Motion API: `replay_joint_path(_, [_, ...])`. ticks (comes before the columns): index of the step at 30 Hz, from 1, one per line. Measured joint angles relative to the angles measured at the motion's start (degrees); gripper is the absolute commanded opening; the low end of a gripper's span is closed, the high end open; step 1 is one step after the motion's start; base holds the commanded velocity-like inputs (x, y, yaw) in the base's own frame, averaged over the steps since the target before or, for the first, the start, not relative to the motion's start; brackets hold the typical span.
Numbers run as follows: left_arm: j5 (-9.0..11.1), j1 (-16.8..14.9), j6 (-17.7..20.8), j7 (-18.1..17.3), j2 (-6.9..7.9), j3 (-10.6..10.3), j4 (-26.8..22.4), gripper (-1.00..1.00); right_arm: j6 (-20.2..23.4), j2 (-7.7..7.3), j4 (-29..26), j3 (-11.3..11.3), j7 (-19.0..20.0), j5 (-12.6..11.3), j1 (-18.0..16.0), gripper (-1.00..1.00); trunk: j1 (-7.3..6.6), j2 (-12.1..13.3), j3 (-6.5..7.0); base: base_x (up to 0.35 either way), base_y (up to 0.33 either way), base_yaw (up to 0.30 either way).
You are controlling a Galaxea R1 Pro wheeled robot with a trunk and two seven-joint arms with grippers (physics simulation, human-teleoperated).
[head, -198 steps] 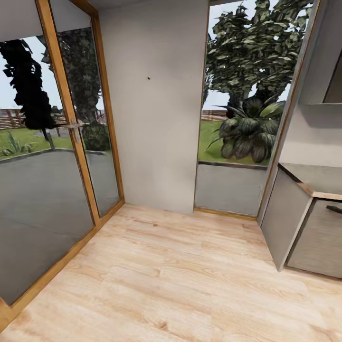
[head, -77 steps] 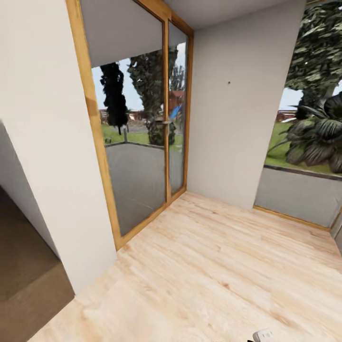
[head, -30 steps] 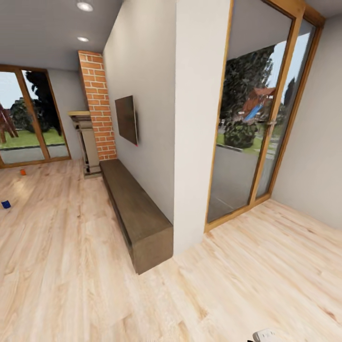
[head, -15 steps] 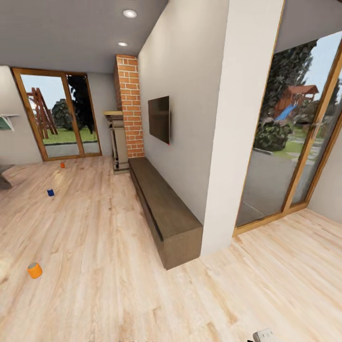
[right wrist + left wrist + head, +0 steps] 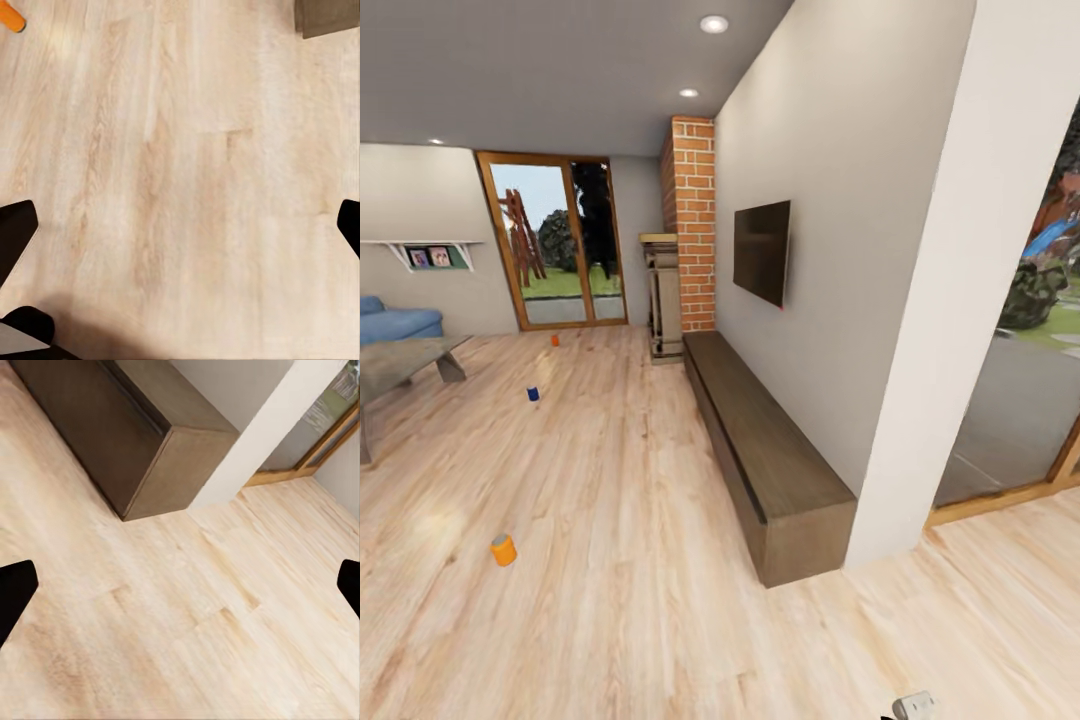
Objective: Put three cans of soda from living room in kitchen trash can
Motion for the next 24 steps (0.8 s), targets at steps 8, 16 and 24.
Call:
replay_joint_path(8, [-0.01,0.0,-0.01,-0.04,0.0,0.0,0.0,1.0,-0.01,0.0,0.0,0.0,0.0,0.0,0.0,1.0,0.0,0.0,0.0,0.297,0.196,0.29])
replay_joint_path(16, [-0.01,0.0,-0.01,-0.05,0.0,0.05,0.0,1.0,0.02,0.0,0.0,0.0,0.0,0.0,0.0,1.0,0.0,0.0,0.0,0.264,0.226,0.29])
replay_joint_path(24, [-0.01,0.0,-0.01,-0.04,0.0,-0.01,0.0,1.0,-0.02,0.02,0.04,0.0,0.0,0.0,0.0,1.0,0.0,0.0,0.0,0.23,0.254,0.29])
